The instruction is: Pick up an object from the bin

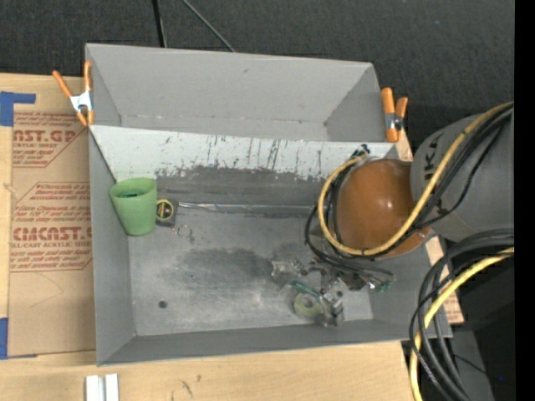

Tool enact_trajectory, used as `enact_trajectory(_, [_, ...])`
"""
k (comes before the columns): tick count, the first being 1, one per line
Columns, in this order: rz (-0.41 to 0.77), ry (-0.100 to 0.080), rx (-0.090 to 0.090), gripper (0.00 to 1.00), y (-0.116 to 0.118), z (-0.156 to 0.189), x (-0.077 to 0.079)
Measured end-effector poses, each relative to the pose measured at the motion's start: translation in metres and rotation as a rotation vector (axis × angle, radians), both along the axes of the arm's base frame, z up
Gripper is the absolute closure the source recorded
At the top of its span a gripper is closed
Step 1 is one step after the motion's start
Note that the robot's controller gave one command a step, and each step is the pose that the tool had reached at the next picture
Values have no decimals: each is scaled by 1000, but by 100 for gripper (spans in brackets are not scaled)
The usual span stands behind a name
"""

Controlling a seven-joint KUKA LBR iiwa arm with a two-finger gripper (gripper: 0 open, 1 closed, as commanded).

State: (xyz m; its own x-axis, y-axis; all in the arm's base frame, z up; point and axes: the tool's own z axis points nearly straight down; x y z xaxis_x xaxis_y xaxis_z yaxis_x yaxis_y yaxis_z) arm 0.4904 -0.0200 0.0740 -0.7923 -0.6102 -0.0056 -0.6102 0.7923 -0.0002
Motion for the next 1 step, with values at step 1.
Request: enact_trajectory(1, [-5,-1,-1,100,-2,0,0])
